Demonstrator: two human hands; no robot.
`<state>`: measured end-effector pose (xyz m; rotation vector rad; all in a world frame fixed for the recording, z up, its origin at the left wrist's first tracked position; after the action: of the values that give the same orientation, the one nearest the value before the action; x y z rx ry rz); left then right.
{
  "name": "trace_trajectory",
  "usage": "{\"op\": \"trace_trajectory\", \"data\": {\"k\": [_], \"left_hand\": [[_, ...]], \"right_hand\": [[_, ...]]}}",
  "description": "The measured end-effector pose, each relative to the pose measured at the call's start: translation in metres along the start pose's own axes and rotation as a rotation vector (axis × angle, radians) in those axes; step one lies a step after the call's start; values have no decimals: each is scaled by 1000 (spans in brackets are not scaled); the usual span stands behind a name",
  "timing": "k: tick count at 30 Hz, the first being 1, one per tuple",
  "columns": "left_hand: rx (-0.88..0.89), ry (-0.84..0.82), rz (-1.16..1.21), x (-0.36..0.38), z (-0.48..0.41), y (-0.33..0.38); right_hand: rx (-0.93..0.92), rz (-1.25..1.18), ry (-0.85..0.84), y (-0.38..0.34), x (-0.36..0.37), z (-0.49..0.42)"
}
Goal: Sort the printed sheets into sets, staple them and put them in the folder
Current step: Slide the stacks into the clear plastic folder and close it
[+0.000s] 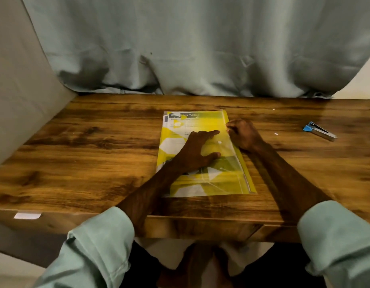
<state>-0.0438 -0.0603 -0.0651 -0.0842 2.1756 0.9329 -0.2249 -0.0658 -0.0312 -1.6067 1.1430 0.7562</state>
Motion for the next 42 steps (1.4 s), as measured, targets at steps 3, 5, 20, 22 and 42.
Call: {"op": "trace_trajectory", "data": {"k": [3, 5, 20, 22, 42], "left_hand": [[34, 3, -41, 5, -1, -2], [38, 16, -37, 5, -1, -1], [43, 29, -89, 4, -6, -4], [34, 25, -93, 5, -5, -5], [40, 232, -132, -30, 10, 45]], "right_hand": [[30, 65, -46, 13, 6, -15], [57, 109, -83, 22, 9, -26], [191, 198, -116, 32, 26, -48], [246, 172, -67, 29, 26, -27], [704, -976, -245, -33, -12, 113]]}}
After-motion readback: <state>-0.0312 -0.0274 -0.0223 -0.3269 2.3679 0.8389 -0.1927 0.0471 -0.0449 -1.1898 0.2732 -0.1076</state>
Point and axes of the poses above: each hand's wrist, its own z-axis away from the middle knuckle, its own x-axis out of the palm, y = z × x, the point moved 8 cm from there along -z, towards the middle knuckle, and after that the axes turned 1 degree about y, right-handed, at the moved point
